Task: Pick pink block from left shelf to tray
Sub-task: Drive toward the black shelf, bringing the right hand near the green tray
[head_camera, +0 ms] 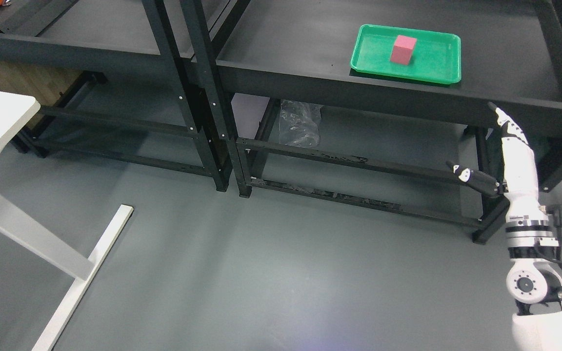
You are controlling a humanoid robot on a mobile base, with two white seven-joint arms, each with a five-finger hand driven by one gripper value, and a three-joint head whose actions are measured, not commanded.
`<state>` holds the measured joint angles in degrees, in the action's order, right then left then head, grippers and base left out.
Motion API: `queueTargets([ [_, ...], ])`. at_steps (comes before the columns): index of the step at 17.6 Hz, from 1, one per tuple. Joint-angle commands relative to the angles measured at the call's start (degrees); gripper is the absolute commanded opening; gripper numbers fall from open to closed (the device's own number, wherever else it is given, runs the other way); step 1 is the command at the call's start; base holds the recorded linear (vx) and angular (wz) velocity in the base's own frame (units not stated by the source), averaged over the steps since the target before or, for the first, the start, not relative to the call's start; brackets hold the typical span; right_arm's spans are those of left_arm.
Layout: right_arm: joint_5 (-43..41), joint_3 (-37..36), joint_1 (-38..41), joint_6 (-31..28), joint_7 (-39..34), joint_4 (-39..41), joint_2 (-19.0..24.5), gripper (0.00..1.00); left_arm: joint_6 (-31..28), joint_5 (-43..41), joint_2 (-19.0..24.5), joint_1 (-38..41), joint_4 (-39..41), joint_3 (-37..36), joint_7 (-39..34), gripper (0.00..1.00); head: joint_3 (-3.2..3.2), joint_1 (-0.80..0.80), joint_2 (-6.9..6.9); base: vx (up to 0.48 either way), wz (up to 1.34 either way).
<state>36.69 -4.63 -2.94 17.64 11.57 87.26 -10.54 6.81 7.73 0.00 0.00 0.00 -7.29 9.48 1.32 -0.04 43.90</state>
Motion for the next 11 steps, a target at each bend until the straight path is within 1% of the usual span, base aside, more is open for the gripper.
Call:
queueTargets([
  [1, -0.65, -0.11, -0.13, 1.60, 0.03, 0.02, 0.51, 0.99, -0.05, 0.00, 1.00, 1.14, 1.00, 0.00, 0.01, 1.00, 0.00, 0.00, 0.00, 0.252, 0.00],
  [11, -2.67, -0.11, 0.04, 0.81, 0.03, 0.02, 0.69, 0.99, -0.05, 0.00, 1.00, 1.14, 1.00, 0.00, 0.01, 1.00, 0.00, 0.00, 0.00, 0.272, 0.00],
])
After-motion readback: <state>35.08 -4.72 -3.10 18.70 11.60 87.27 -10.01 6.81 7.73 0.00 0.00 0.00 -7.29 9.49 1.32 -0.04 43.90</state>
